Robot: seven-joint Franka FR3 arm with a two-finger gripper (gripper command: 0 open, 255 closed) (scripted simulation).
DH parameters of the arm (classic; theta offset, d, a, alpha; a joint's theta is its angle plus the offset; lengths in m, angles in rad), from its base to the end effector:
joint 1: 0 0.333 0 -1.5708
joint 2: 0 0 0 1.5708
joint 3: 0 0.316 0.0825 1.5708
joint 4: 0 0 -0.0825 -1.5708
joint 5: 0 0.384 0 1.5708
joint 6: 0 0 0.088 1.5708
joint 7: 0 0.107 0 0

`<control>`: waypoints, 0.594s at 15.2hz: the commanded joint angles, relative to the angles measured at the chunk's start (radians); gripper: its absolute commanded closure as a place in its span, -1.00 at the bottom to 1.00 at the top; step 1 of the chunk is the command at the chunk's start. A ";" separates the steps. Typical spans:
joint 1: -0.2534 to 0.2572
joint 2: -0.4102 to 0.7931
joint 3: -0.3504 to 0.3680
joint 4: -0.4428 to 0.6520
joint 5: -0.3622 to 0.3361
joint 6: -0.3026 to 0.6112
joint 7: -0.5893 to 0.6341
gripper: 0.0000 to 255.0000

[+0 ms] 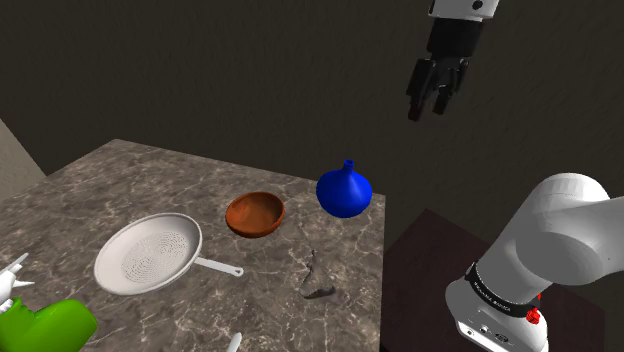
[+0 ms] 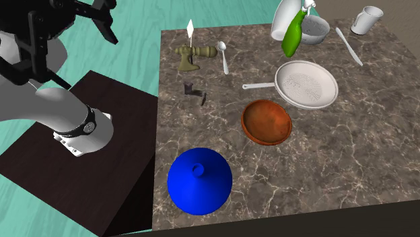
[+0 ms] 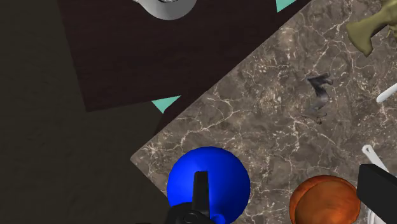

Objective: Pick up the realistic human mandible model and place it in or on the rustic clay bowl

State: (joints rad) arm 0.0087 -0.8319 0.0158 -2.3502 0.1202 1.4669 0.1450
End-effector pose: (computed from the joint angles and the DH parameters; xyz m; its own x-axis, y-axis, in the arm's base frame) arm 0.2831 0.0224 0.5986 0.9914 -0.1128 -0.0659 -0.1190 -0.9879 -0.0997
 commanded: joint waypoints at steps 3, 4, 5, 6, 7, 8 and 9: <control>0.009 -0.011 0.041 -0.055 0.022 0.052 0.035 -1.00; 0.014 -0.014 0.062 -0.081 0.034 0.078 0.052 -1.00; 0.020 -0.016 0.083 -0.106 0.045 0.105 0.069 -1.00; 0.026 -0.016 0.105 -0.130 0.058 0.132 0.086 -1.00; 0.032 -0.014 0.127 -0.152 0.070 0.160 0.104 -1.00; 0.038 -0.011 0.149 -0.173 0.082 0.188 0.121 -1.00; 0.045 -0.005 0.172 -0.193 0.094 0.217 0.139 -1.00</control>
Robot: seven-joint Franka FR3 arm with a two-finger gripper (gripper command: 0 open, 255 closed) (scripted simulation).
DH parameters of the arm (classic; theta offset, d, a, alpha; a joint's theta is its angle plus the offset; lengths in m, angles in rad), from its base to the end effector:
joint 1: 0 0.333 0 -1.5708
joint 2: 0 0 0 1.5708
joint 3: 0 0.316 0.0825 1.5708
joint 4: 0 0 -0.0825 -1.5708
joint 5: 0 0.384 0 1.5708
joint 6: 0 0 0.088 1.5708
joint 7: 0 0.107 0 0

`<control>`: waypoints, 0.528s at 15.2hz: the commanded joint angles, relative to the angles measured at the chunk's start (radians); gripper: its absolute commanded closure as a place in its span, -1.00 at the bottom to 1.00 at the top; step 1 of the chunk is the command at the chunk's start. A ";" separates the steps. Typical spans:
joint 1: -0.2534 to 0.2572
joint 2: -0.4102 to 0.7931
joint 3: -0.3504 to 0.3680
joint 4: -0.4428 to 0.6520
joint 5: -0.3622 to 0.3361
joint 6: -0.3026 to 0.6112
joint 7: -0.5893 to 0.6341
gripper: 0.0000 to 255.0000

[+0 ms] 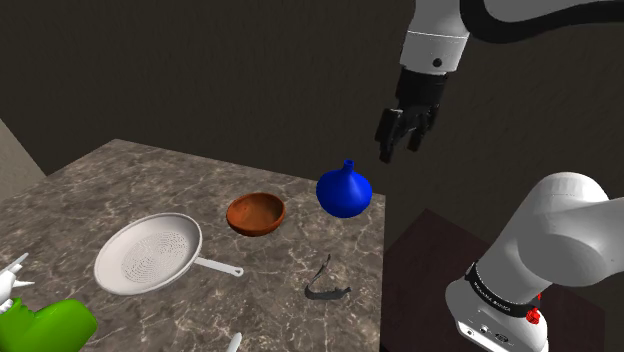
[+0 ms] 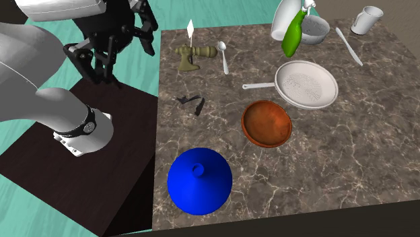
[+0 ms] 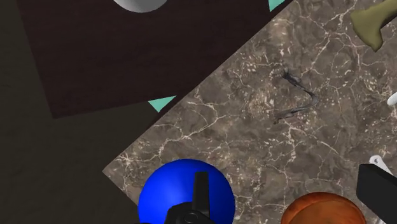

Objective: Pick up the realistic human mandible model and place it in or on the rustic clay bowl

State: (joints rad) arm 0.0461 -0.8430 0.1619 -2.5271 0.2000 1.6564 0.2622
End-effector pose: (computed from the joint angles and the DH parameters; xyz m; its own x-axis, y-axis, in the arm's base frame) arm 0.2861 0.0888 0.5302 0.9904 -0.1281 -0.0527 -0.1315 -0.9891 -0.0665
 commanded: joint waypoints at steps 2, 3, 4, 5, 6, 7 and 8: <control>0.021 0.023 0.072 -0.052 0.039 0.087 0.057 -1.00; 0.027 0.034 0.096 -0.067 0.052 0.118 0.074 -1.00; 0.033 0.048 0.120 -0.082 0.064 0.149 0.092 -1.00; 0.039 0.063 0.145 -0.095 0.076 0.182 0.109 -1.00; 0.044 0.081 0.170 -0.106 0.087 0.214 0.127 -1.00; 0.049 0.101 0.195 -0.116 0.098 0.248 0.146 -1.00; 0.053 0.124 0.221 -0.124 0.107 0.281 0.164 -1.00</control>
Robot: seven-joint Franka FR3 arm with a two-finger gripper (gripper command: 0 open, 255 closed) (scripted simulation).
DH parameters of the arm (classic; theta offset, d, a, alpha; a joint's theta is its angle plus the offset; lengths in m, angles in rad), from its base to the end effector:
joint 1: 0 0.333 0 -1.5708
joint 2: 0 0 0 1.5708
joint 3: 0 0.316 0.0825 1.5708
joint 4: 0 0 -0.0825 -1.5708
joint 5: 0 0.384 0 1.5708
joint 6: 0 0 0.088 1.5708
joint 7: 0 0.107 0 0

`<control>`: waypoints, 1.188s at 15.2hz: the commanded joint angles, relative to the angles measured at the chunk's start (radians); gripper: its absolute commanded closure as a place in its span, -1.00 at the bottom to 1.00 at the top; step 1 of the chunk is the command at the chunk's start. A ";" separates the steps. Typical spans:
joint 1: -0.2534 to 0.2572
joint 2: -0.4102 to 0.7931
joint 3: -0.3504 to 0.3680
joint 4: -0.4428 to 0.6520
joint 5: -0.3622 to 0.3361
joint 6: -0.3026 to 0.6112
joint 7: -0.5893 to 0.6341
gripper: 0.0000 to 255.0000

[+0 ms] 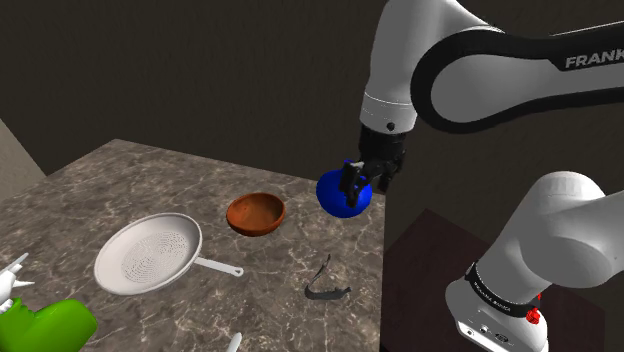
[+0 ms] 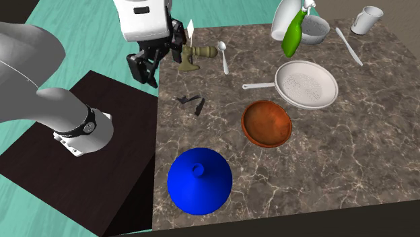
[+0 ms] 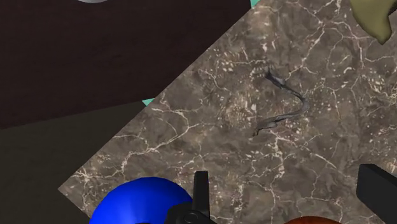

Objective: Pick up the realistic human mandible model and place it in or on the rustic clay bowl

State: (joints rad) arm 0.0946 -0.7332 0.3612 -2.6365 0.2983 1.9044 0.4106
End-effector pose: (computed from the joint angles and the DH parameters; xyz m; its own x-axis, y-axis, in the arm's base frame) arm 0.2926 0.1674 0.4522 0.9886 -0.1461 -0.0358 -0.1472 -0.9887 -0.0287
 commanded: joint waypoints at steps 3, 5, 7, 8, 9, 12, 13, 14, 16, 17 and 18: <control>0.011 0.094 0.101 -0.030 0.032 0.139 0.074 -1.00; 0.010 0.158 0.156 -0.032 0.038 0.211 0.116 -1.00; 0.001 0.231 0.213 -0.028 0.035 0.284 0.163 -1.00; -0.006 0.270 0.242 -0.024 0.029 0.321 0.189 -1.00; -0.015 0.311 0.272 -0.018 0.018 0.357 0.217 -1.00; -0.058 0.447 0.366 0.007 -0.048 0.465 0.322 -1.00; -0.078 0.497 0.399 0.018 -0.086 0.500 0.366 -1.00; -0.100 0.550 0.431 0.031 -0.134 0.533 0.417 -1.00; -0.144 0.670 0.486 0.062 -0.273 0.590 0.548 -1.00; -0.158 0.737 0.501 0.081 -0.365 0.612 0.629 -1.00; -0.160 0.806 0.503 0.104 -0.466 0.626 0.716 -1.00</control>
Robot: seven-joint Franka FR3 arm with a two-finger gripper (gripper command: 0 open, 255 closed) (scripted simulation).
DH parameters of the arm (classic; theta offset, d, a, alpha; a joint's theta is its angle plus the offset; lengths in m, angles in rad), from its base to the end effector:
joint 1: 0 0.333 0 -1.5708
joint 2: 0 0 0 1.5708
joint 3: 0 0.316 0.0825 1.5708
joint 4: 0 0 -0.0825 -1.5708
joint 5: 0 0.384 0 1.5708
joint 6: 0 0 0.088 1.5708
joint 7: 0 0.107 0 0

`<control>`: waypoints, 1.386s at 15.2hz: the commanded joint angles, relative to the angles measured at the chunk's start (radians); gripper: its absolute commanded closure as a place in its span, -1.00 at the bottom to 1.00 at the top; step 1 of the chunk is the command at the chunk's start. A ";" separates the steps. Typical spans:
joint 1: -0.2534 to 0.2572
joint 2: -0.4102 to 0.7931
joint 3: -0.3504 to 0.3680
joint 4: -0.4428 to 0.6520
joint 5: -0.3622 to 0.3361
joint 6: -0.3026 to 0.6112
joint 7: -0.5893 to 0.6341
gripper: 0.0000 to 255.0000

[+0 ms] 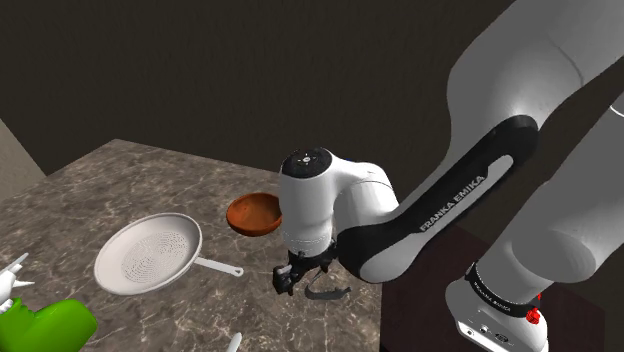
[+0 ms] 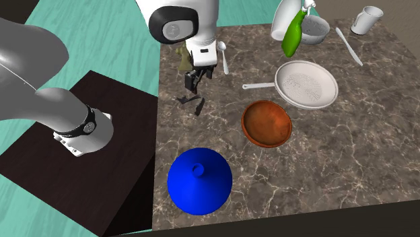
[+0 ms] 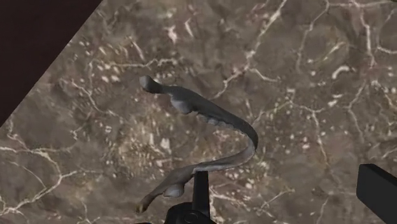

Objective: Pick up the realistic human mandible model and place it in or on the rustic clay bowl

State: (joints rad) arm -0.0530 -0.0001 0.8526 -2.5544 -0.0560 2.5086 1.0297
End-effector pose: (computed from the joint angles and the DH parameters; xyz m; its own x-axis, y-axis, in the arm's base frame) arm 0.3112 0.3208 0.2641 0.9831 -0.1831 0.0027 -0.1829 -0.9815 0.0558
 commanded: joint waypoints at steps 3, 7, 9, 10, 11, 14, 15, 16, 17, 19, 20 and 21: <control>0.010 0.110 -0.020 0.020 -0.166 0.046 0.136 -1.00; 0.038 0.184 -0.068 0.021 -0.281 0.089 0.217 -1.00; 0.055 0.212 -0.092 0.023 -0.324 0.105 0.247 -1.00; 0.055 0.212 -0.093 0.023 -0.323 0.105 0.247 -1.00; 0.055 0.212 -0.093 0.023 -0.323 0.105 0.247 -1.00; 0.055 0.212 -0.093 0.023 -0.323 0.105 0.247 -1.00; 0.055 0.212 -0.093 0.023 -0.323 0.105 0.247 -1.00; 0.055 0.211 -0.093 0.023 -0.323 0.104 0.247 -1.00; 0.055 0.211 -0.093 0.023 -0.323 0.104 0.247 1.00; 0.055 0.211 -0.093 0.023 -0.323 0.104 0.247 1.00; 0.055 0.211 -0.093 0.023 -0.323 0.104 0.247 1.00; 0.055 0.211 -0.092 0.022 -0.322 0.104 0.246 1.00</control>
State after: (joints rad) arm 0.0017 0.2105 0.7600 -2.5318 -0.3781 2.6127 1.2759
